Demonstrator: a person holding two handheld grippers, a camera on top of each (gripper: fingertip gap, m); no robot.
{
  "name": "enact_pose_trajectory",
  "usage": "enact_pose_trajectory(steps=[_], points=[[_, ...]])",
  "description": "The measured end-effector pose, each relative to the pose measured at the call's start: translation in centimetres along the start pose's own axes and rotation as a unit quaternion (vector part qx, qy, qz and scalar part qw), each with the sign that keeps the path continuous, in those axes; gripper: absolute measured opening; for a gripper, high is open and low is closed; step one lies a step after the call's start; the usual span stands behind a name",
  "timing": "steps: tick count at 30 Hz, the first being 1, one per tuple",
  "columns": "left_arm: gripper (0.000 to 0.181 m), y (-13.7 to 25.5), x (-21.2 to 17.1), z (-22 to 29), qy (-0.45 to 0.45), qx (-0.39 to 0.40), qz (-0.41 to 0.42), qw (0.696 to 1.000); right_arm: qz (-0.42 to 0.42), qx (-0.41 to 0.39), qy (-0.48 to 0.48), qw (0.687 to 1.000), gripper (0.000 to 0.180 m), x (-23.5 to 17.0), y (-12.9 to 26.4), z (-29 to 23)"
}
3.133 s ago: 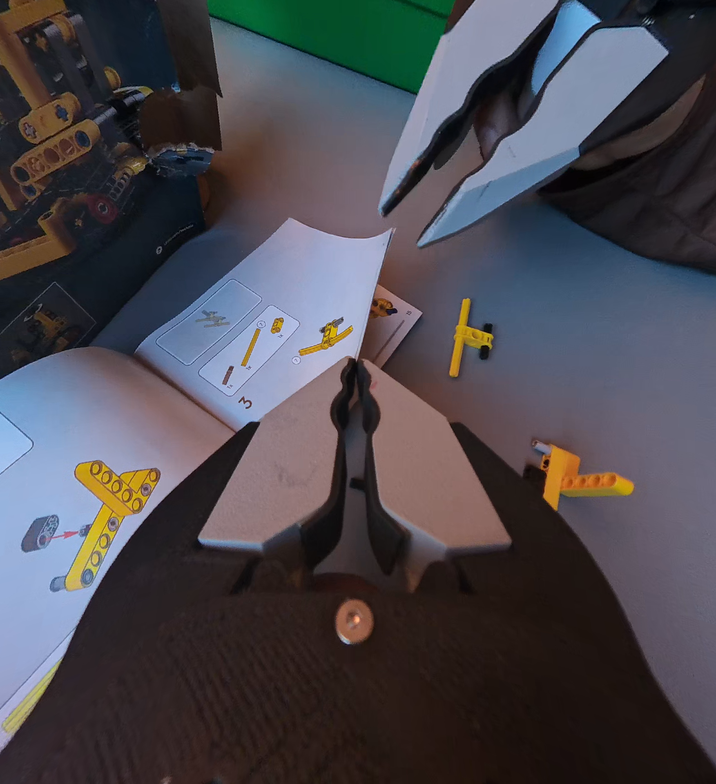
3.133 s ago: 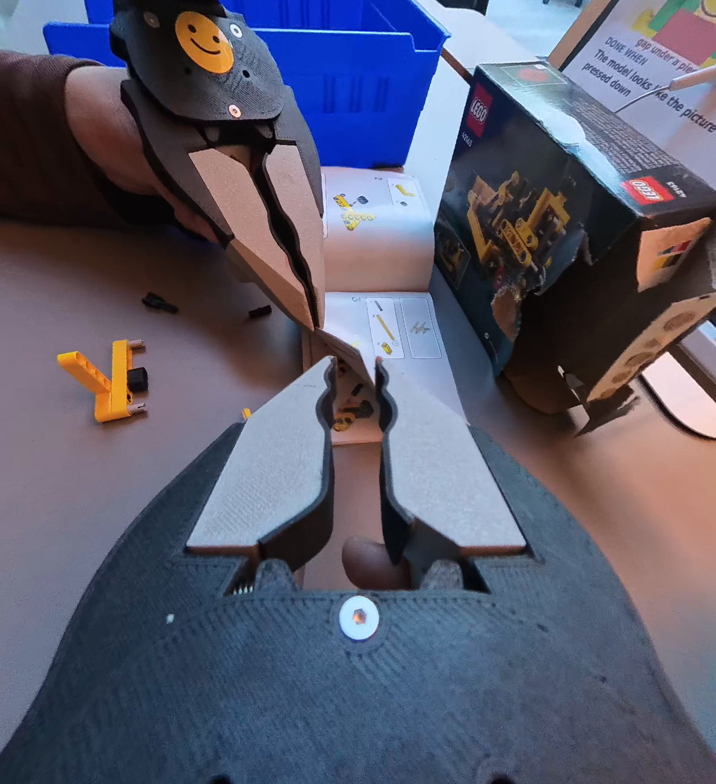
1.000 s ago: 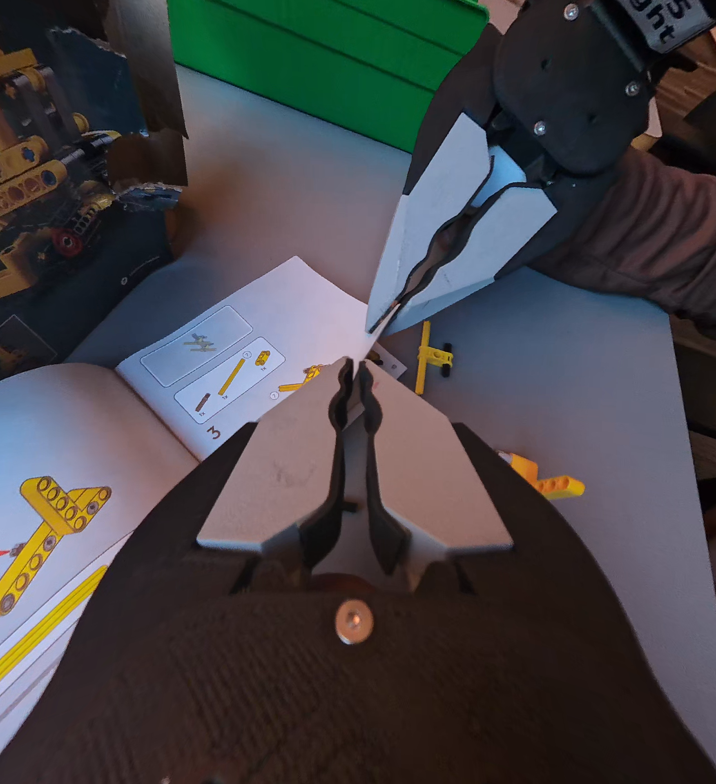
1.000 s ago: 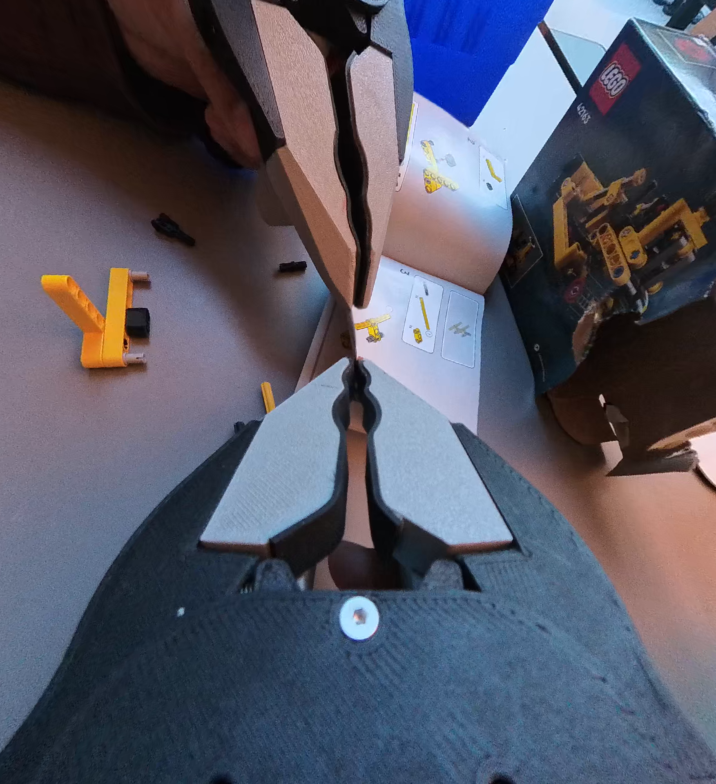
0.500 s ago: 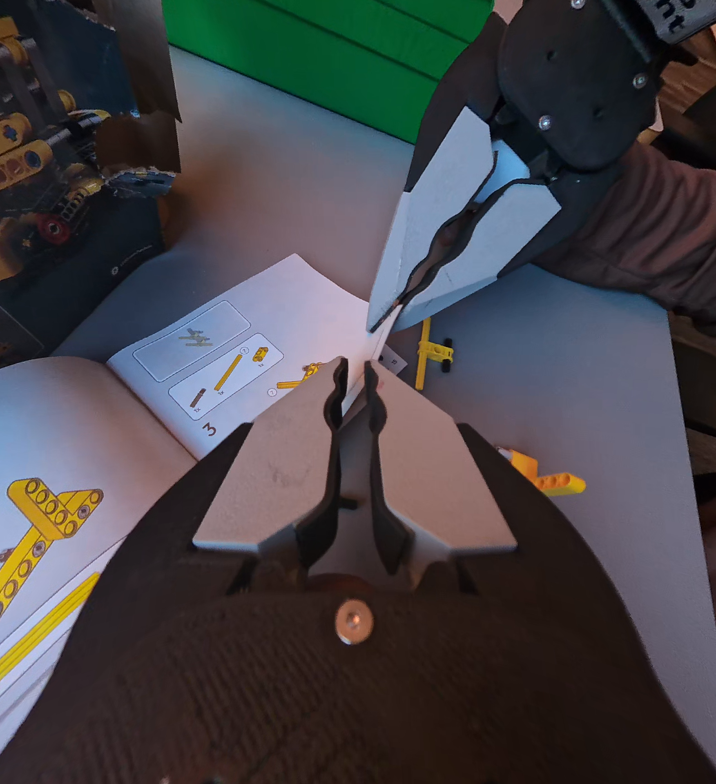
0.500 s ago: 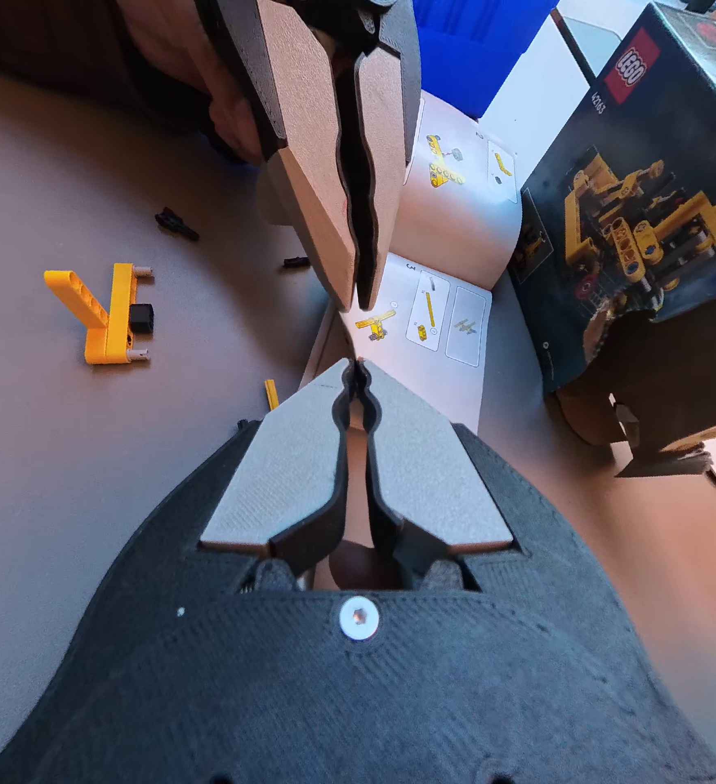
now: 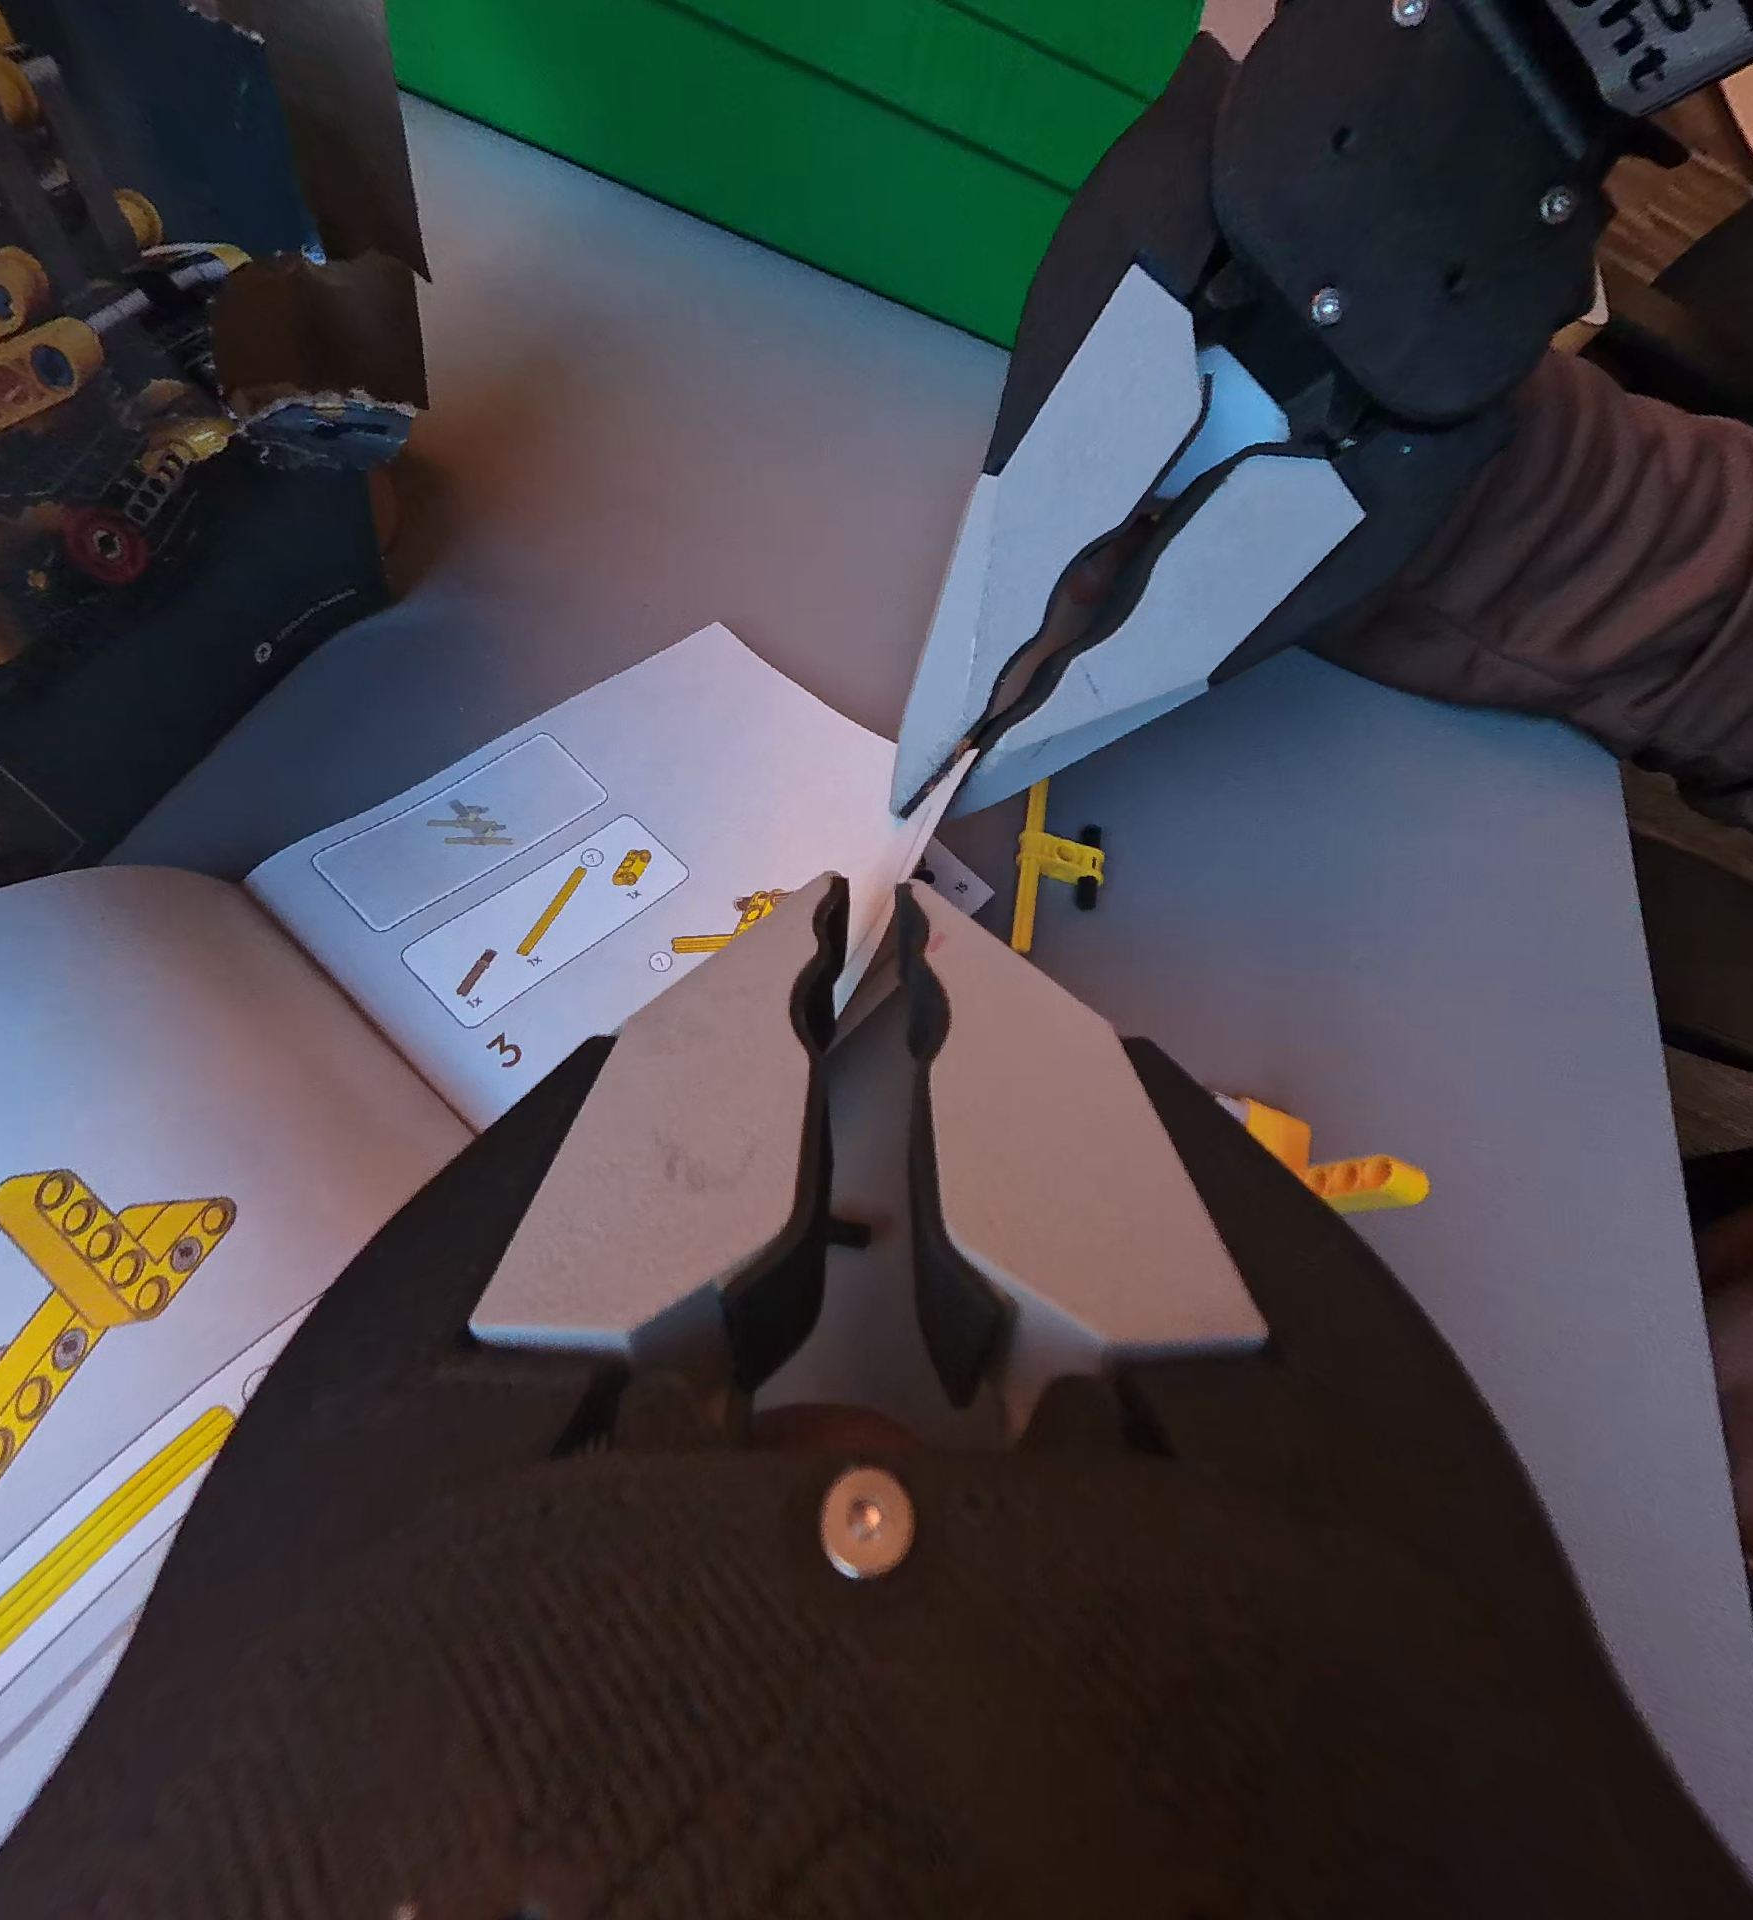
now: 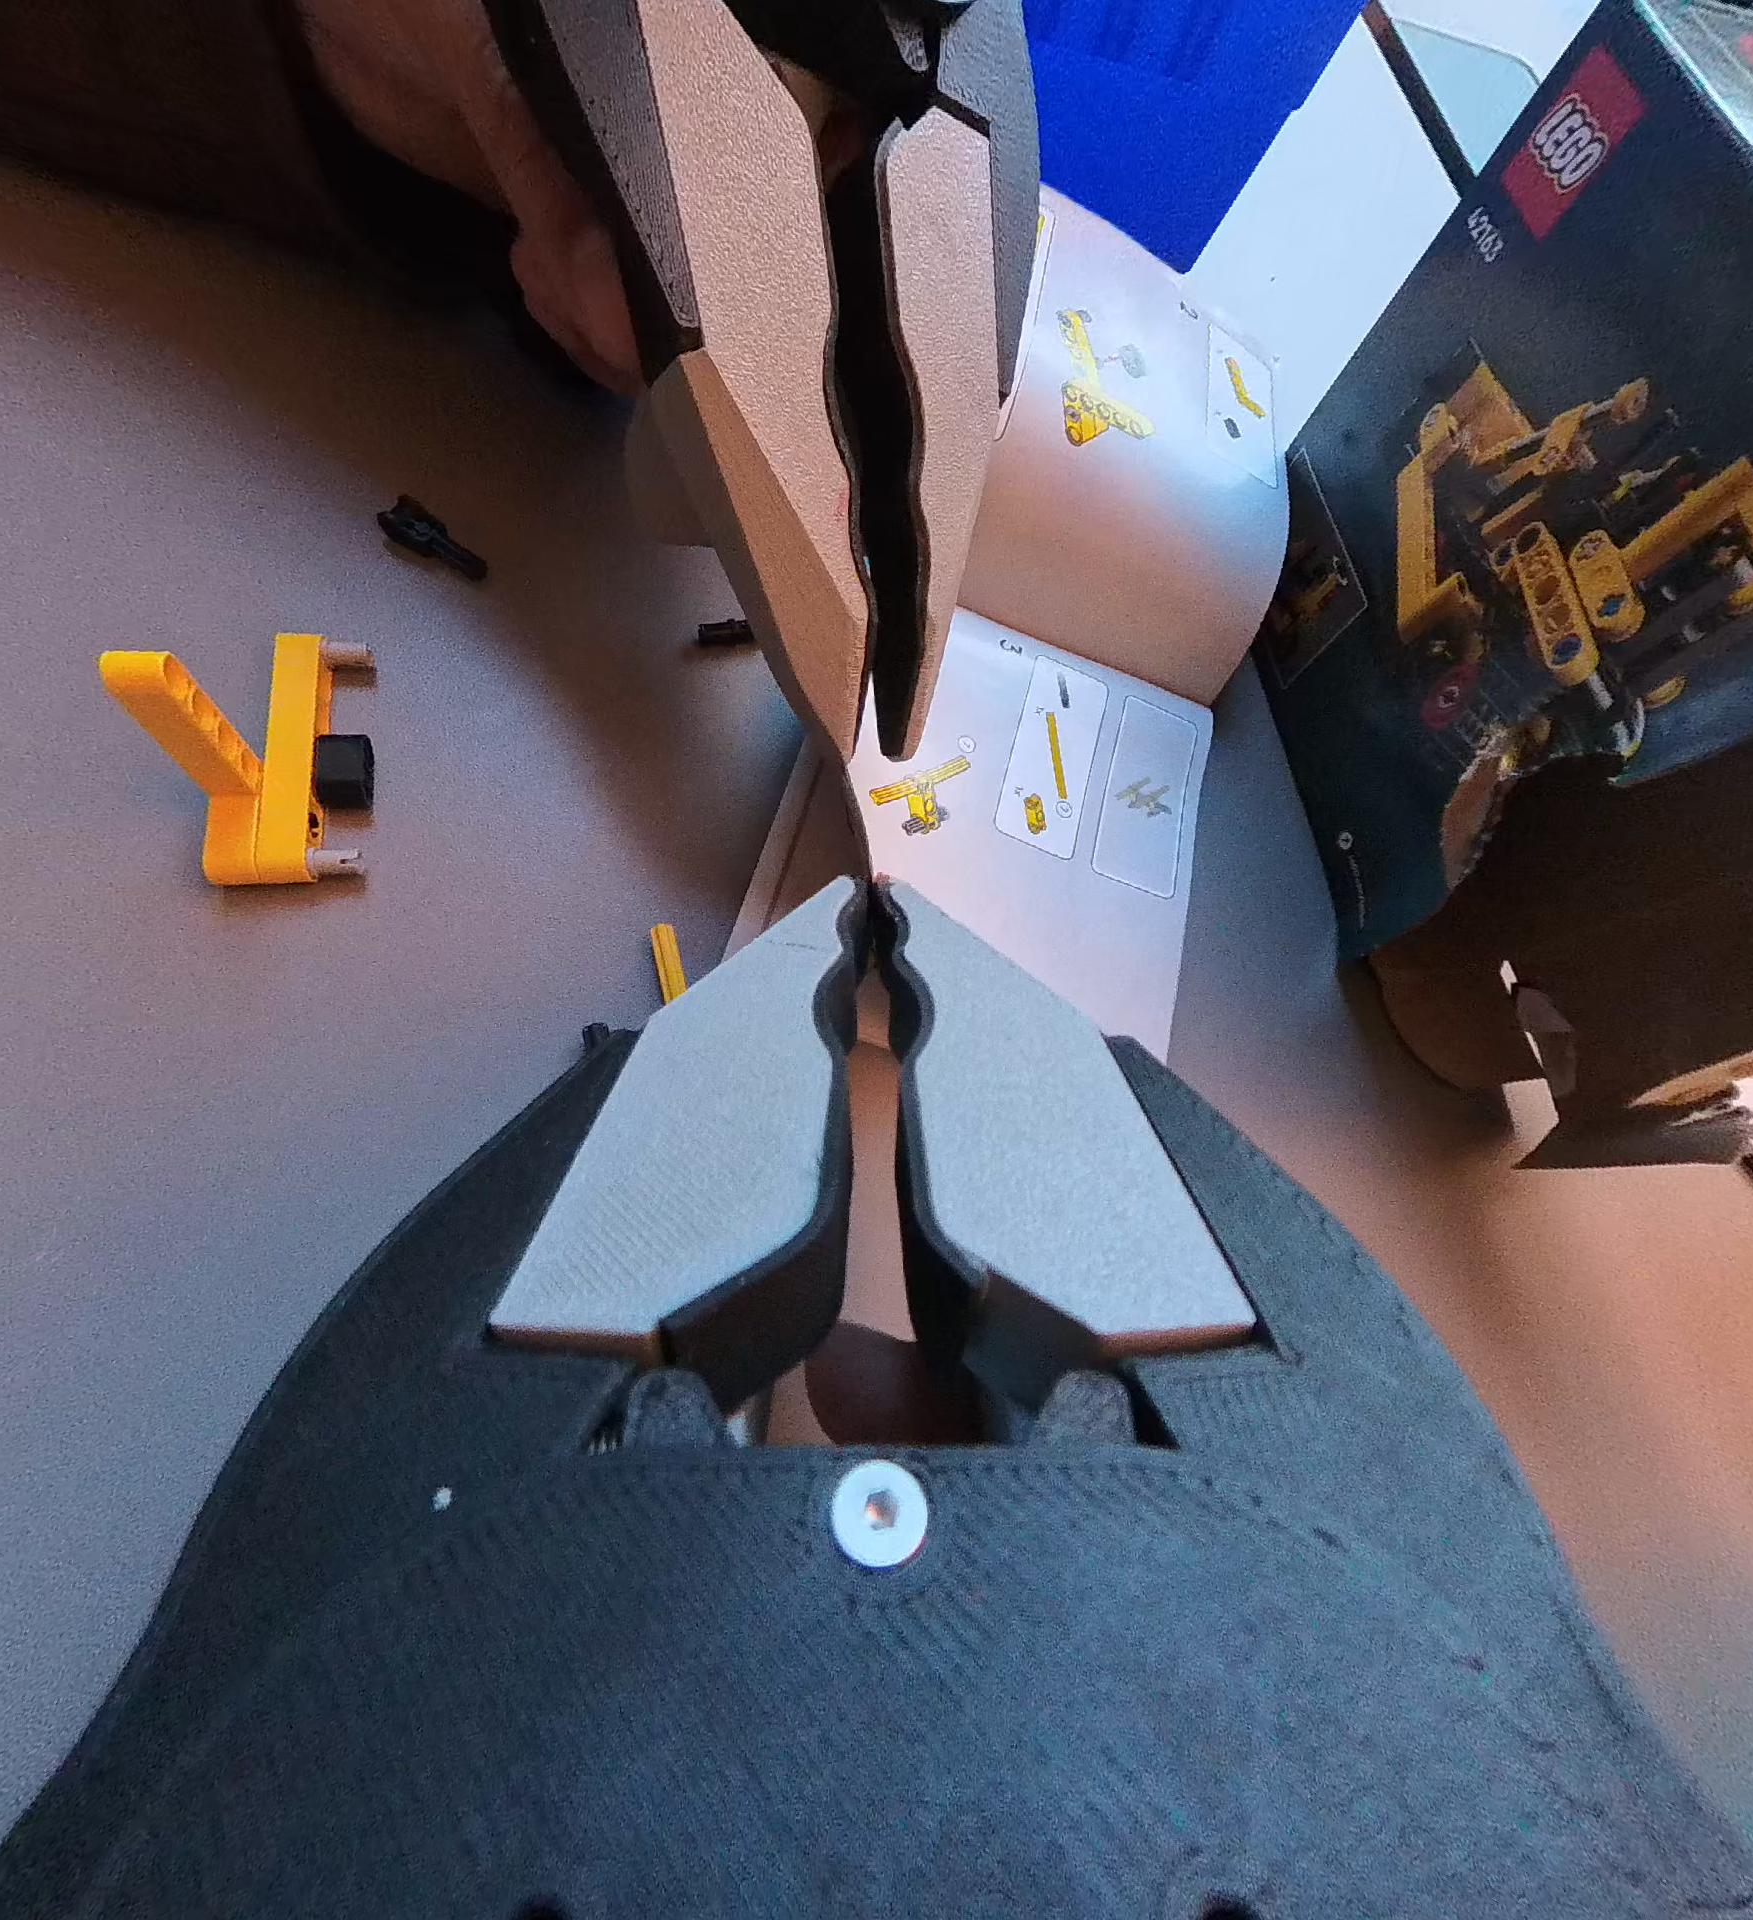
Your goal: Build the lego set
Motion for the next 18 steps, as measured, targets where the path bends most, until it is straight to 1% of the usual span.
enact_pose_trajectory(steps=[18], points=[[0.009, 0.09, -0.09, -0.11, 0.001, 0.003, -0.003, 1.0, 0.0, 0.003, 0.008, 1.0, 0.0, 0.01, -0.01, -0.29]])
Point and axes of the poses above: each gripper's, where its closed fingertips meet, y back along the fingers, x out of its top, z = x × y across the jaws, the point moved 6 cm from there along y, back along the fingers, and after that the axes turned 15 degrees about -z, right-handed, at the moved point
